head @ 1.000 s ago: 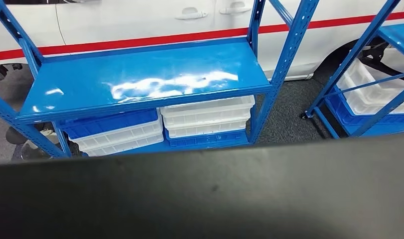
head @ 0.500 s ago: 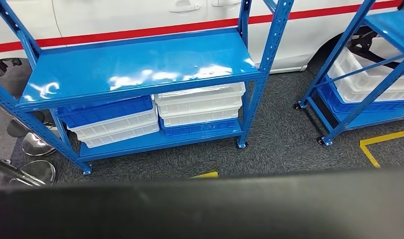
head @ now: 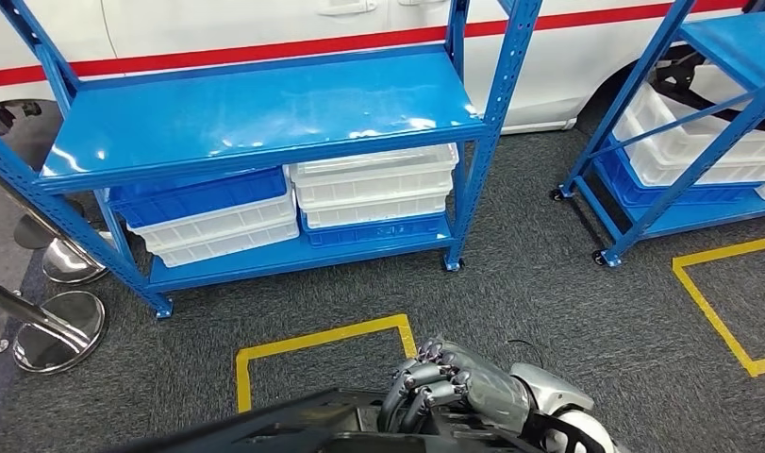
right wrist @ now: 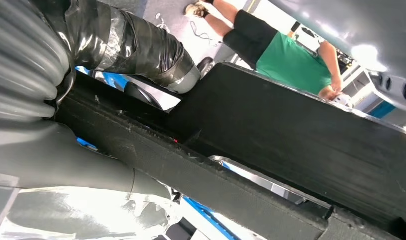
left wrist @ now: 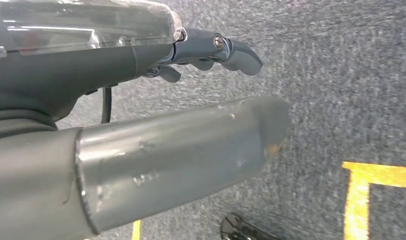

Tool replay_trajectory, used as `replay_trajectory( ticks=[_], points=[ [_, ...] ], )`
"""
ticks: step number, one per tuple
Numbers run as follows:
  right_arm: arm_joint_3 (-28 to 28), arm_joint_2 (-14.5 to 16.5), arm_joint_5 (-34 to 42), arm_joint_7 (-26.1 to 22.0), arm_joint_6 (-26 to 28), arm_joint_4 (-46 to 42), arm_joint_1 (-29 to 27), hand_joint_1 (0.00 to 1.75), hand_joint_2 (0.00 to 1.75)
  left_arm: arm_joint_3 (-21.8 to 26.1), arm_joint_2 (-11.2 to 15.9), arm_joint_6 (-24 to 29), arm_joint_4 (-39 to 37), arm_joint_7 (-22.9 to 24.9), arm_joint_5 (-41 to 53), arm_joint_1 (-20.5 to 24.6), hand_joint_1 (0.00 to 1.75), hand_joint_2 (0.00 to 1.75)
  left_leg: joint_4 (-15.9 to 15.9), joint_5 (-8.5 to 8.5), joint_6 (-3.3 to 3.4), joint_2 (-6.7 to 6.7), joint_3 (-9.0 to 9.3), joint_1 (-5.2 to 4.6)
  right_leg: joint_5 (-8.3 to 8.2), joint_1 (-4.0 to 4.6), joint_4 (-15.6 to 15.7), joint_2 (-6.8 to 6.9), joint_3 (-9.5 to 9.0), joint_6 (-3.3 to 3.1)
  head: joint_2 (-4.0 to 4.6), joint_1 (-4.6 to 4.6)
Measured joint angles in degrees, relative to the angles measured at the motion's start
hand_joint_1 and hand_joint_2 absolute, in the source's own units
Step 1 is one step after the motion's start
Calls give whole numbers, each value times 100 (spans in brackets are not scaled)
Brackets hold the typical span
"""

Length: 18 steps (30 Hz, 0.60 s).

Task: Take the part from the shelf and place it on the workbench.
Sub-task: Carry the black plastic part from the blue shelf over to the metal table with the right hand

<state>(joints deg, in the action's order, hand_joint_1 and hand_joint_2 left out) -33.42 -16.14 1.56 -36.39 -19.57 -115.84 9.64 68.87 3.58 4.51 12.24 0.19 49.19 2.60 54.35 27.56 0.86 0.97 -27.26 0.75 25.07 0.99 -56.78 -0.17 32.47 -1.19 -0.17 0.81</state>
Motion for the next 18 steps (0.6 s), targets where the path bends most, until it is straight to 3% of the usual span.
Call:
replay_trajectory(
  ticks=[2,4,5,6,7,8,10,11,12,14,16,18],
  points=[
    [80,-96,157,-4,-79,2,92,171,175,18,8,-31,0,-53,-11,24,0,0,-40,-64,68,69,-45,42,272,-20,-394,-16,193,76,0,0],
    [181,-151,198,5,-179,12,132,171,175,40,17,-53,0,-58,-17,38,0,0,-32,-95,91,140,-105,41,698,-80,-1185,-15,548,159,0,-1],
    [215,-167,179,11,-206,20,136,171,175,55,21,-61,0,-50,-17,39,0,0,-27,-108,86,180,-130,43,824,-110,-1519,-12,692,196,0,-1],
    [242,-178,156,15,-220,28,136,171,175,73,25,-71,0,-40,-17,40,0,0,-22,-119,79,222,-147,47,840,-139,-1674,-4,745,225,0,-1],
    [262,-185,136,16,-222,34,138,171,175,89,27,-82,0,-32,-17,42,0,0,-16,-126,68,265,-156,52,736,-163,-1582,15,672,245,0,-1],
    [284,-191,123,17,-221,37,142,171,175,100,27,-90,0,-26,-17,46,0,0,-9,-126,57,307,-154,58,551,-181,-1273,59,491,251,0,-1],
    [326,-199,105,17,-220,37,169,171,175,109,25,-97,0,-19,-17,50,0,0,11,-108,16,391,-137,55,205,-162,-419,293,27,214,0,-1],
    [341,-202,98,17,-218,37,187,171,175,111,25,-97,0,-16,-17,50,0,0,20,-100,-20,436,-134,47,128,-134,-134,394,-109,174,0,0],
    [353,-202,91,17,-214,37,198,171,175,112,26,-96,0,-11,-17,51,0,0,27,-94,-58,486,-132,37,108,-104,19,452,-167,133,-1,1],
    [362,-202,50,14,-193,36,183,171,175,114,27,-95,0,8,-15,66,0,0,22,-88,-139,600,-123,30,103,-85,61,359,-137,47,-1,2],
    [363,-203,-14,9,-155,33,147,171,175,114,26,-94,0,21,-8,84,0,0,146,40,-201,456,-160,51,56,-108,101,238,-123,-42,0,1],
    [356,-192,-49,5,-109,32,118,171,175,114,26,-87,0,26,22,71,0,0,744,419,-227,116,-419,72,14,-123,120,120,-99,-113,0,3]
  ],
)
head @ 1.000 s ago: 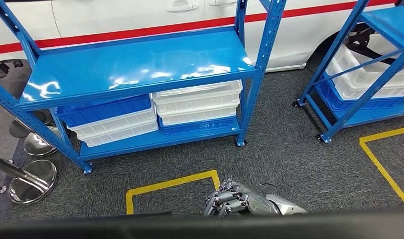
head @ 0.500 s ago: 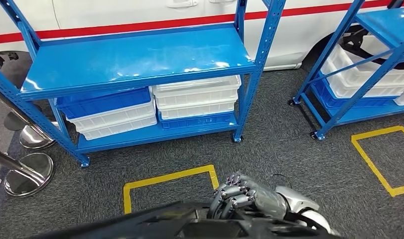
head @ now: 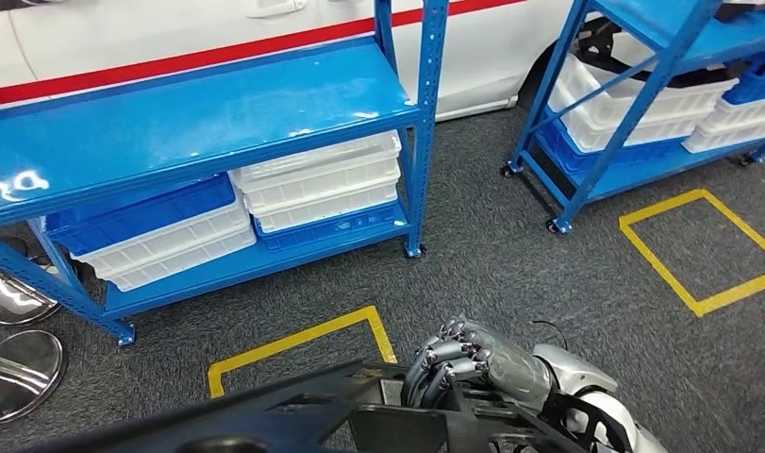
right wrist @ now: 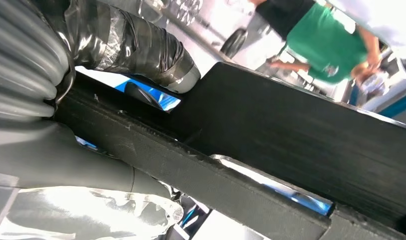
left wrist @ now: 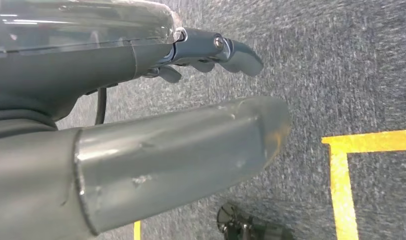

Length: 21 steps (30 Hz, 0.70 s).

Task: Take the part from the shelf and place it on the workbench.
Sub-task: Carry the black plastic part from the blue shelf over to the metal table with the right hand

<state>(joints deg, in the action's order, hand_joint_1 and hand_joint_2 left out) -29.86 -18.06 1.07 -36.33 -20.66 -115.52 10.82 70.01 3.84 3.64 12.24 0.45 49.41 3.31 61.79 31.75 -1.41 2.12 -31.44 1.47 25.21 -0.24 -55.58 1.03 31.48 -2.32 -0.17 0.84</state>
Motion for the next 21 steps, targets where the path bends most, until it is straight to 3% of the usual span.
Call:
replay_trajectory(
  ticks=[2,3,4,6,8,10,12,14,16,17,18,19,20,21],
  points=[
    [-10,17,-6,9,24,1,-47,171,175,0,-1,8,0,23,56,-32,0,0,839,369,-8,-159,-386,-3,-17,13,-15,-144,37,-28,0,1],
    [-14,23,-6,19,28,2,-76,171,175,0,-3,10,0,41,84,-45,0,0,1070,407,-9,-177,-497,-8,-21,22,-25,-219,46,-32,0,1],
    [-20,27,-6,34,32,2,-100,171,175,0,-5,13,0,57,108,-52,0,0,1063,319,-3,-185,-498,-9,-22,28,-37,-296,48,-33,0,1],
    [-36,35,-5,60,56,2,-131,171,175,0,-7,27,0,73,133,-60,0,0,407,-112,32,-286,-198,-8,-24,34,-51,-446,31,-25,0,1],
    [-55,42,-2,73,95,-1,-147,171,175,0,-3,44,0,70,136,-67,0,0,-372,-415,77,-517,153,-8,-30,45,-69,-595,33,15,0,1],
    [-83,49,-1,84,117,-2,-160,171,175,0,-1,54,0,66,134,-76,0,0,-660,-446,114,-601,271,-23,-58,37,-74,-732,72,91,0,1],
    [-120,51,-8,103,111,0,-166,171,175,0,-1,63,0,56,134,-69,0,0,-699,-477,178,-474,280,-15,-84,22,-83,-811,125,166,0,-1],
    [-176,64,-15,115,92,14,-121,171,175,0,3,69,0,19,126,-55,0,0,-730,-528,259,-326,270,2,116,31,-378,-582,285,219,0,-7],
    [-251,103,-27,85,79,48,-50,171,175,0,14,59,0,-44,111,-62,0,0,-736,-547,299,-177,246,-13,539,13,-1120,-253,626,266,0,-12],
    [-297,134,-43,53,79,70,-23,171,175,1,25,46,0,-78,104,-68,0,0,-733,-549,301,-99,239,-19,707,-6,-1516,-182,803,290,0,-11],
    [-342,166,-66,20,84,94,-4,171,175,2,38,30,1,-114,100,-69,0,0,-729,-548,299,-25,234,-22,776,-26,-1769,-151,912,307,0,-11],
    [-387,201,-90,-8,92,113,15,171,175,3,54,11,1,-158,97,-62,0,0,-724,-545,294,47,232,-24,735,-40,-1803,-130,910,316,0,-12],
    [-424,233,-109,-24,105,126,36,171,175,4,68,-4,2,-197,96,-49,0,0,-720,-539,286,113,235,-24,597,-50,-1595,-101,787,313,0,-11],
    [-452,259,-122,-33,122,132,64,171,175,4,83,-24,2,-242,96,-32,0,0,-716,-532,274,176,245,-26,402,-48,-1173,-27,546,292,0,-11]
  ],
)
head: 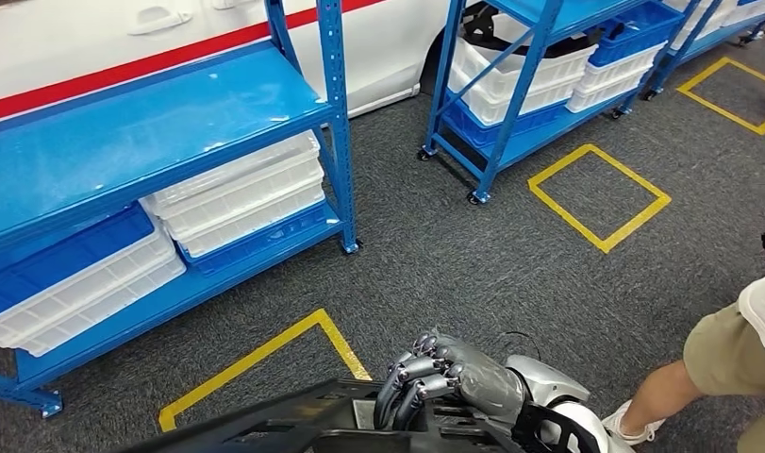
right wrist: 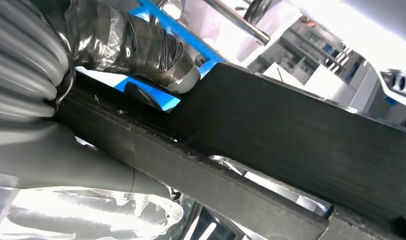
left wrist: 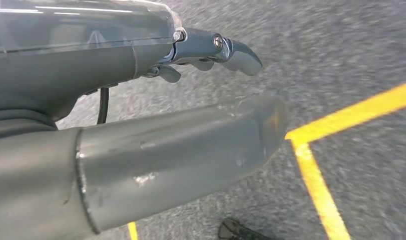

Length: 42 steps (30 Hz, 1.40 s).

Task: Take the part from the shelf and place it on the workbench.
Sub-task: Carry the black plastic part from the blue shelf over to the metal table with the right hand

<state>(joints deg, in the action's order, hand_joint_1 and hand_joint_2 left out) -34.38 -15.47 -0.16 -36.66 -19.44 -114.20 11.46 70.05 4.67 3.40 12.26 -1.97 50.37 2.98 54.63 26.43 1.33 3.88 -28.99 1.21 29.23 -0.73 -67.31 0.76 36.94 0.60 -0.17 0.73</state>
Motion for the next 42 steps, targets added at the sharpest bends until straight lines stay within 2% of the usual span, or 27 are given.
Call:
replay_trajectory(
  ticks=[2,3,4,6,8,10,12,13,14,15,17,19,21,22,24,26,27,28,29,30,32,34,35,37,39,41,42],
  points=[
    [-37,38,-7,-14,30,-1,68,171,175,0,27,-51,0,-87,-1,29,0,0,8,19,-41,105,26,-13,-251,50,819,262,-446,-81,0,1],
    [-56,52,-8,-17,43,-3,105,171,175,0,45,-82,0,-130,-1,41,0,0,14,29,-76,158,38,-19,-298,80,1038,343,-557,-119,0,2],
    [-75,65,-8,-19,51,-5,133,171,175,0,62,-109,0,-162,1,53,0,0,15,36,-114,209,46,-24,-292,105,1094,362,-570,-145,0,2],
    [-114,86,-8,-17,61,-8,169,171,175,0,97,-161,0,-212,3,90,0,0,14,55,-196,293,60,-22,-333,98,1110,215,-549,-191,0,3],
    [-137,111,-3,-9,59,-8,216,171,175,0,128,-196,1,-247,4,123,0,0,211,222,-253,105,-13,-7,-389,66,1167,92,-551,-264,0,4],
    [-172,149,7,9,51,-6,273,171,175,0,158,-208,2,-268,3,127,0,0,898,621,-280,-221,-316,4,-421,61,1185,-35,-533,-312,0,7],
    [-226,174,13,29,30,-4,291,171,175,0,177,-209,2,-272,3,117,0,0,1653,909,-287,-342,-683,0,-427,83,1169,-186,-510,-325,0,8],
    [-247,177,13,37,15,-3,291,171,175,0,182,-209,2,-274,3,115,0,0,1763,879,-282,-355,-753,-3,-427,94,1159,-260,-508,-327,0,8],
    [-267,178,13,42,3,-3,294,171,175,0,186,-209,3,-278,3,116,0,0,1652,738,-270,-367,-720,-3,-427,102,1151,-339,-512,-328,0,7],
    [-282,179,16,44,-8,-3,300,171,175,0,191,-209,3,-283,3,120,0,0,1302,505,-252,-410,-574,-3,-425,107,1144,-416,-522,-326,0,7],
    [-305,179,31,44,-23,4,315,171,175,1,211,-209,4,-293,1,127,0,0,456,112,-210,-700,-219,9,-422,109,1127,-558,-523,-309,0,4],
    [-317,178,55,44,-43,16,327,171,175,5,229,-210,6,-301,-6,134,0,0,65,13,-176,-913,-61,4,-436,95,1110,-699,-476,-252,0,2],
    [-322,175,96,45,-82,26,331,171,175,9,234,-218,8,-317,-23,154,0,0,33,4,-124,-809,-49,-1,-462,73,1100,-834,-417,-170,0,0],
    [-323,174,124,46,-110,32,333,171,175,11,233,-222,9,-326,-38,168,0,0,16,-13,-88,-732,-44,6,-443,74,1058,-802,-383,-137,0,-2],
    [-326,173,203,57,-195,49,368,171,175,25,222,-226,10,-350,-83,183,0,0,-20,-39,-17,-567,-32,20,-213,90,690,-515,-196,-88,0,-22],
    [-343,175,295,85,-284,80,415,171,175,57,209,-227,11,-373,-127,168,0,0,-17,-29,15,-399,-32,-5,181,74,-100,-209,193,-48,0,-40],
    [-358,179,338,102,-317,97,430,171,175,80,203,-227,11,-381,-145,160,0,0,-13,-22,19,-313,-32,-12,307,56,-458,-152,372,-29,0,-41],
    [-374,186,377,122,-341,114,442,171,175,100,198,-228,11,-389,-156,158,0,0,-7,-11,16,-228,-31,-14,335,36,-658,-122,472,-15,0,-41],
    [-388,195,408,138,-357,127,454,171,175,117,192,-228,11,-396,-166,161,0,0,0,2,10,-153,-27,-14,248,20,-619,-101,450,-9,0,-42],
    [-399,205,430,152,-367,135,469,171,175,126,184,-228,11,-402,-169,166,0,0,7,18,-2,-85,-12,-14,74,10,-336,-65,297,-14,0,-42],
    [-410,222,473,174,-407,143,513,171,175,132,167,-228,11,-413,-169,173,0,0,17,59,-42,34,33,-23,-270,42,518,158,-172,-65,0,-43],
    [-417,245,528,213,-455,151,551,171,175,134,157,-228,11,-424,-165,176,0,0,21,96,-104,133,69,-39,-380,105,1009,326,-426,-137,0,-44],
    [-420,255,556,235,-468,156,560,171,175,134,152,-228,11,-429,-153,179,0,0,15,108,-138,187,82,-47,-363,133,1054,321,-433,-165,0,-44],
    [-424,275,609,266,-479,161,563,171,175,134,147,-228,11,-431,-120,196,0,0,9,139,-199,256,107,-38,-391,122,1091,188,-427,-219,0,-45],
    [-427,311,651,290,-488,164,579,171,175,133,146,-227,11,-429,-80,204,0,0,271,337,-245,36,6,-15,-426,90,1141,69,-441,-288,0,-45],
    [-429,348,676,327,-500,173,593,171,175,133,148,-220,11,-414,-54,184,0,0,1016,732,-266,-271,-342,-3,-438,87,1151,-52,-445,-331,0,-44],
    [-429,358,682,344,-504,178,593,171,175,133,148,-215,11,-397,-43,167,0,0,1436,896,-271,-332,-553,-3,-437,96,1149,-120,-446,-338,0,-44]
  ],
)
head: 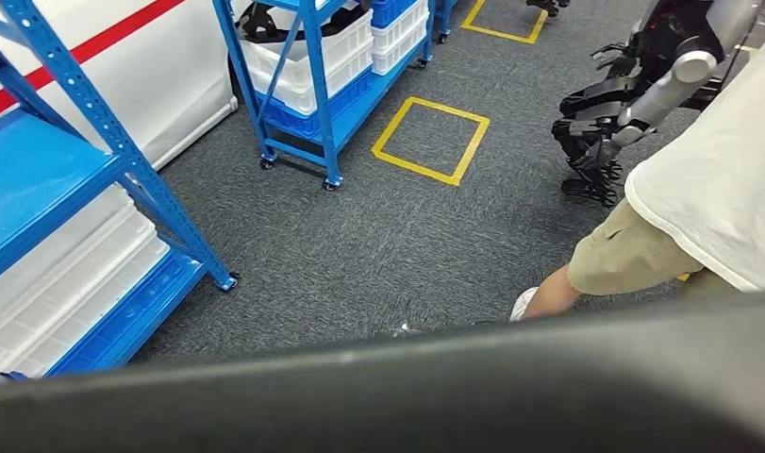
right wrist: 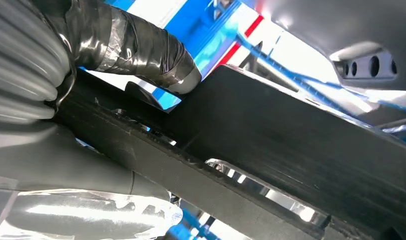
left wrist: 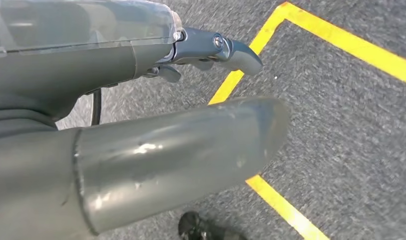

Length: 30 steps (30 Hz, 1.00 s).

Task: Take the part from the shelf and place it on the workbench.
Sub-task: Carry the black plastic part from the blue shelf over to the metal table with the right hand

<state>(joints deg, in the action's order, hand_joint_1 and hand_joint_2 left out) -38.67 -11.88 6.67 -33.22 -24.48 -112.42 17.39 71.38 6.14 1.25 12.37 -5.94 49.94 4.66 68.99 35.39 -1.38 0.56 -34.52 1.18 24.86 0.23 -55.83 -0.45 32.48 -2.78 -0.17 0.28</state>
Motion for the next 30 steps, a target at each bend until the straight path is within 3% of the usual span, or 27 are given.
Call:
replay_trajectory(
  ticks=[1,2,3,4,6,8,10,12,14,16,17,18,19,20,22,23,25,27,29,30],
  points=[
    [0,2,4,13,-3,4,-3,171,175,0,-3,5,0,17,15,-15,0,0,304,76,-4,-23,-166,0,1,6,-4,-72,-3,-2,0,0],
    [1,2,8,21,-2,6,-5,171,175,0,-7,11,-1,37,32,-26,0,0,391,19,-4,-30,-238,0,3,9,-12,-147,-8,0,0,0],
    [0,2,9,26,3,7,-7,171,175,-1,-11,19,-1,56,46,-30,0,0,239,-151,-2,-40,-199,2,6,7,-22,-221,-15,3,0,0],
    [-1,2,11,30,11,7,-9,171,175,-1,-14,28,-1,74,59,-30,0,0,-115,-393,1,-81,-59,6,12,2,-32,-290,-26,11,0,0],
    [-1,5,13,38,33,7,-15,171,175,-3,-17,48,0,126,84,-31,0,0,-942,-770,15,-339,288,29,29,1,-61,-427,-31,50,0,-2],
    [-3,8,11,45,57,6,-38,171,175,-4,-24,62,0,179,103,-39,0,0,-1320,-853,57,-502,454,34,26,2,-75,-556,-2,114,0,-5],
    [-7,9,11,48,75,5,-77,171,175,-5,-34,72,0,211,112,-36,0,0,-1347,-868,138,-383,473,20,6,-17,-77,-655,36,185,0,-7],
    [-10,8,11,48,82,0,-103,171,175,-6,-43,78,0,220,120,-25,0,0,-1369,-899,224,-241,478,15,147,-18,-294,-441,147,238,0,-11],
    [-18,8,15,48,84,-5,-117,171,175,-8,-46,78,0,227,138,-39,0,0,-1377,-903,275,-92,475,-5,529,-17,-960,-100,456,277,0,-17],
    [-27,8,33,53,85,-6,-161,171,175,-9,-49,72,0,238,166,-63,0,0,-1374,-892,296,61,471,-31,828,-37,-1679,-2,802,301,0,-18],
    [-33,8,45,57,84,-6,-190,171,175,-11,-51,66,0,242,178,-65,0,0,-1373,-886,299,134,472,-41,829,-42,-1802,9,859,299,0,-17],
    [-40,8,56,66,83,-7,-216,171,175,-13,-55,58,0,244,185,-60,0,0,-1373,-879,297,200,479,-49,721,-42,-1689,23,796,284,0,-17],
    [-48,9,66,78,82,-8,-234,171,175,-16,-63,49,0,243,197,-50,0,0,-1373,-870,291,262,493,-54,534,-29,-1347,62,610,255,0,-17],
    [-57,11,74,92,82,-9,-243,171,175,-19,-74,40,0,241,206,-40,0,0,-1375,-860,283,321,513,-57,345,1,-894,164,361,209,0,-17],
    [-75,36,84,116,84,-18,-253,171,175,-22,-102,20,0,233,220,-26,0,0,-1373,-829,244,422,544,-68,142,81,-204,366,-4,114,0,-17],
    [-89,59,85,121,88,-24,-263,171,175,-23,-115,6,-1,228,221,-22,0,0,-1373,-815,221,471,555,-71,131,112,-76,411,-61,82,0,-17],
    [-121,118,69,122,112,-48,-300,171,175,-31,-141,-28,-2,214,226,-8,0,0,-1384,-793,164,560,578,-71,114,115,-28,299,-60,44,0,-19],
    [-167,190,37,117,177,-90,-334,171,175,-44,-153,-63,-2,199,245,18,0,0,-1245,-672,108,403,540,-61,63,74,46,185,-92,9,0,-19],
    [-231,270,19,113,254,-132,-354,171,175,-55,-147,-84,-2,185,269,22,0,0,-664,-336,66,101,283,-44,34,48,74,80,-102,-19,0,-20],
    [-263,302,17,111,279,-146,-367,171,175,-57,-143,-91,-2,177,278,13,0,0,-250,-145,52,20,84,-41,36,45,60,22,-94,-32,0,-20]
  ],
)
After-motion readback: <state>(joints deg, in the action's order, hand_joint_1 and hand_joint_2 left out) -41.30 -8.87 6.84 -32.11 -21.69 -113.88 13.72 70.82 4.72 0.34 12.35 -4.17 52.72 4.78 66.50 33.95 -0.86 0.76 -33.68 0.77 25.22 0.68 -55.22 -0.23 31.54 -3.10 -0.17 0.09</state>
